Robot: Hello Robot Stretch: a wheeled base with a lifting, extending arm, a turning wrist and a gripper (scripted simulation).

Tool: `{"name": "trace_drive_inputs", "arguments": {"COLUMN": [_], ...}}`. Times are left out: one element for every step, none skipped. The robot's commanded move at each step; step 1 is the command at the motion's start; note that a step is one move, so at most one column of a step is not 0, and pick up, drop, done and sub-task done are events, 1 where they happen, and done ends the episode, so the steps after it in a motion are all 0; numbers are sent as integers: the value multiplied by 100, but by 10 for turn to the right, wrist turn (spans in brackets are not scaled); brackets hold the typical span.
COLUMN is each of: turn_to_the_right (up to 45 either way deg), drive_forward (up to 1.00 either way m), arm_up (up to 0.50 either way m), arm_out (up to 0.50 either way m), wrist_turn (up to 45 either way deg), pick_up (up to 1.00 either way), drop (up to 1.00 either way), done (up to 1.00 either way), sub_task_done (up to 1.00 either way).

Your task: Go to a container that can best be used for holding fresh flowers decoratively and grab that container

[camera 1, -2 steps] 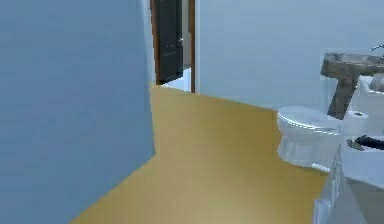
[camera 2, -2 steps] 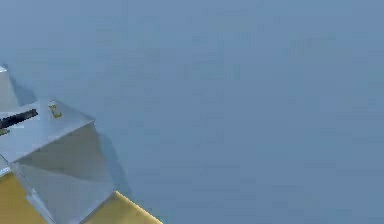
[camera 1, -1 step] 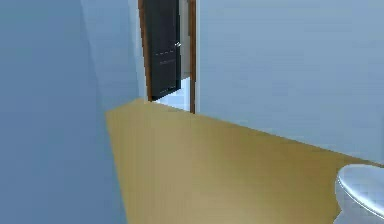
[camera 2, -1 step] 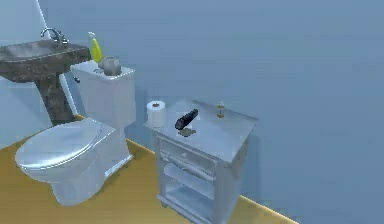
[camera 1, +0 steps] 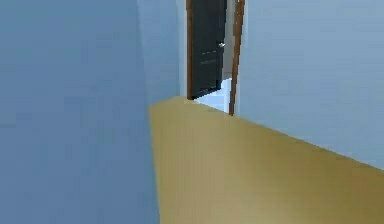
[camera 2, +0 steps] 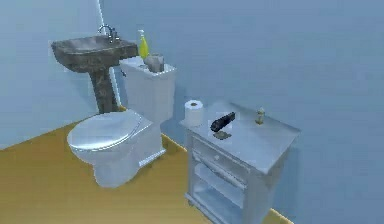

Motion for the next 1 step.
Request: {"name": "trace_drive_inputs", "arguments": {"turn_to_the_right": [0], "drive_forward": [5], "arm_up": [0], "arm_out": [0], "wrist_turn": [0], "pick_up": [0], "drop": [0], "done": [0], "sub_task_done": [0]}}
